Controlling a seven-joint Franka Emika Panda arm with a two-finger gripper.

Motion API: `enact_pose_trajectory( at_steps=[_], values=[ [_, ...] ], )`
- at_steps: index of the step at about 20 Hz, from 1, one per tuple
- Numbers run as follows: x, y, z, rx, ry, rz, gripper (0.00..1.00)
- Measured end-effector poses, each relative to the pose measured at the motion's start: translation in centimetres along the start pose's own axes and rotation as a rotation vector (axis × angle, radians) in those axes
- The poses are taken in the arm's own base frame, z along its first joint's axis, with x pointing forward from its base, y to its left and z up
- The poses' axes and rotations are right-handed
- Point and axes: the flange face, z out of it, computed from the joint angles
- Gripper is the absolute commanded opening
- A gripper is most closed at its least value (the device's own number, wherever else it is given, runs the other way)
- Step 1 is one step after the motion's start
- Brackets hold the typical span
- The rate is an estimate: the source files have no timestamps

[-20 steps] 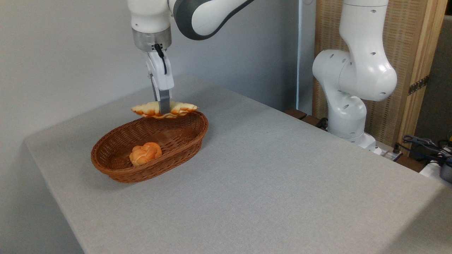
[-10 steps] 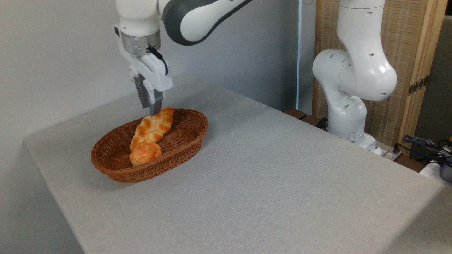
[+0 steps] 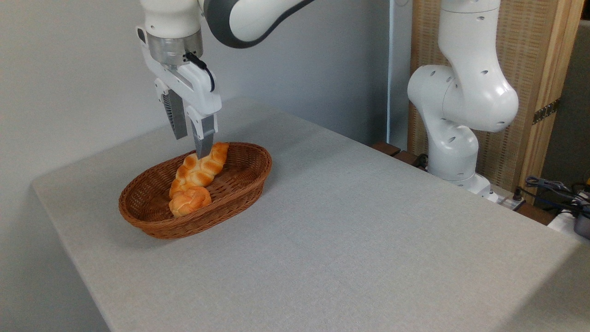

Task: Put bread into the basket
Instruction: 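Lower the roll into the basket beside the bun and open the gripper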

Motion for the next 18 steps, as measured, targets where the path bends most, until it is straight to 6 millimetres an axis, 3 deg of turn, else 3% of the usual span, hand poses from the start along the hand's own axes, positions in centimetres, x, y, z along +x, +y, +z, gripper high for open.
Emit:
enact_pose_trajectory(
  at_steps=[10,18],
  values=[
    [-3.7,-5.9,-2.5,0.083,-0.071,-0.056,1.0],
    [-5.2,-7.9,-3.6,0.126,-0.097,-0.055,1.0]
  ],
)
